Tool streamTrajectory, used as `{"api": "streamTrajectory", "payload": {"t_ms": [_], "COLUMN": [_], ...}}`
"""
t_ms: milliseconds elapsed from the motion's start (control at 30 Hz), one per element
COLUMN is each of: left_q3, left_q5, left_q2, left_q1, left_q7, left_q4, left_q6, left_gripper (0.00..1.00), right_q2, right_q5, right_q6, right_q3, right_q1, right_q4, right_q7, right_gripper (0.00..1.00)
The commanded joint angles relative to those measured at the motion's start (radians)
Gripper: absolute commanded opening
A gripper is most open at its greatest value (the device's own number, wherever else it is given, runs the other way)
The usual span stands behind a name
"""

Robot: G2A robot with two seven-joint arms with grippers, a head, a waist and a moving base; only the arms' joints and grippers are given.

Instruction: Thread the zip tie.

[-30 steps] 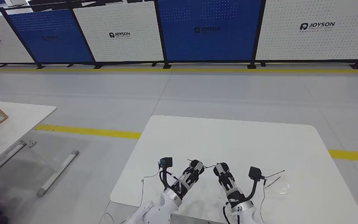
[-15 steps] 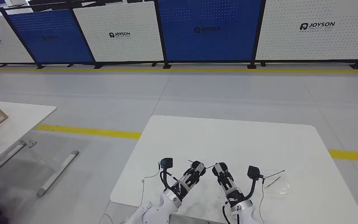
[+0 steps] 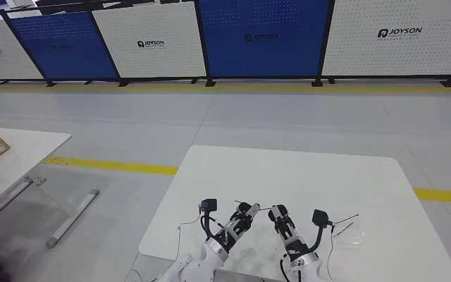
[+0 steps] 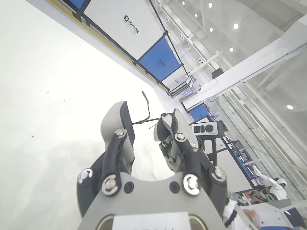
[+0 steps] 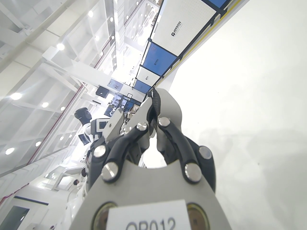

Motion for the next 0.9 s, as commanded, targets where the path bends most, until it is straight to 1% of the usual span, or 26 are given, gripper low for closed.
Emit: {"api": "streamTrajectory", "payload": {"t_ms": [0, 67, 100, 500, 667, 767, 800, 833, 867], "left_q3": [0.000, 0.000, 0.000, 0.003, 0.002, -0.001, -0.002, -0.004, -0.004], "left_q5": [0.002, 0.004, 0.005, 0.010, -0.011, -0.007, -0.006, -0.005, -0.002], "left_q2": [0.000, 0.000, 0.000, 0.000, 0.001, 0.001, 0.001, 0.001, 0.001], "left_q1": [0.000, 0.001, 0.001, 0.004, 0.003, 0.006, 0.006, 0.006, 0.006], "left_q7": [0.001, 0.002, 0.002, -0.001, -0.025, -0.015, -0.011, -0.007, -0.003], "left_q4": [-0.001, -0.002, -0.002, -0.008, -0.006, -0.005, -0.005, -0.004, -0.004], "left_q6": [0.000, 0.000, 0.001, 0.002, -0.006, -0.005, -0.004, -0.003, -0.002], "left_gripper": [0.07, 0.01, 0.00, 0.00, 0.00, 0.00, 0.03, 0.11, 0.16], "right_q2": [0.000, 0.000, 0.000, 0.000, 0.001, 0.001, 0.000, 0.000, 0.000], "right_q5": [-0.002, -0.003, -0.004, -0.013, -0.016, -0.021, -0.022, -0.024, -0.025], "right_q6": [0.000, 0.000, 0.000, -0.012, -0.017, -0.014, -0.014, -0.013, -0.013], "right_q3": [0.000, 0.000, 0.000, 0.003, 0.004, 0.005, 0.004, 0.004, 0.004], "right_q1": [-0.001, -0.002, -0.003, -0.014, -0.014, -0.015, -0.016, -0.016, -0.017], "right_q4": [-0.001, -0.002, -0.002, -0.012, -0.010, -0.011, -0.011, -0.011, -0.011], "right_q7": [-0.001, -0.002, -0.002, -0.001, 0.008, 0.002, 0.000, -0.003, -0.005], "right_gripper": [0.00, 0.00, 0.00, 0.00, 0.00, 0.00, 0.00, 0.00, 0.00]}}
